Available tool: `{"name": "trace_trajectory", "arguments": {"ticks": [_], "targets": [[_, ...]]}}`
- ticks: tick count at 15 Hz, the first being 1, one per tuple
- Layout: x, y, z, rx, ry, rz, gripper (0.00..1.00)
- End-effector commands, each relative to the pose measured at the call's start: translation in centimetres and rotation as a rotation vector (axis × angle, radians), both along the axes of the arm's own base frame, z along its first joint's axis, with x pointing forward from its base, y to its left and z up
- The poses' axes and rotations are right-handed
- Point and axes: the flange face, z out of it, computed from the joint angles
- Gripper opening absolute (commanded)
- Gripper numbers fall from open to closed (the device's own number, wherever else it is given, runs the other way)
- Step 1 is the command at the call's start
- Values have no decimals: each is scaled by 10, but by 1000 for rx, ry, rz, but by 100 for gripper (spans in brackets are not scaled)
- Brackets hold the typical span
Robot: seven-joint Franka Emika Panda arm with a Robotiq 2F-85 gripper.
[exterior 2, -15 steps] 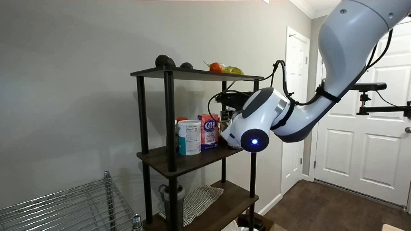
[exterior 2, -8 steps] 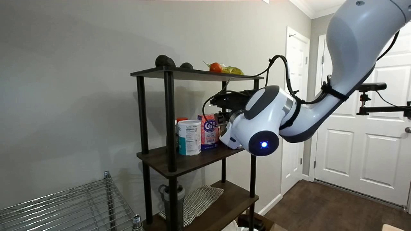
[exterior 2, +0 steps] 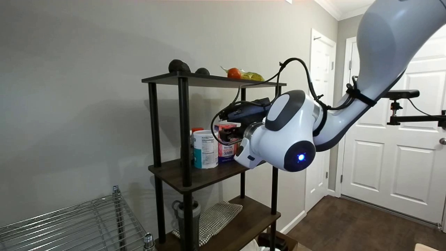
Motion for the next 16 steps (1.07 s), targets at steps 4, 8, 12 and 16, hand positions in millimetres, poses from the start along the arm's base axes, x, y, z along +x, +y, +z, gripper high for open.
{"name": "trace_trajectory", "arguments": {"ticks": [4,8,12,16], "targets": [[11,17,-3,-6,27,142,100],[21,27,-18,-11,60,224,100],[26,35,-28,-4,87,289,100],[31,41,-34,-5,90,353,100]]}}
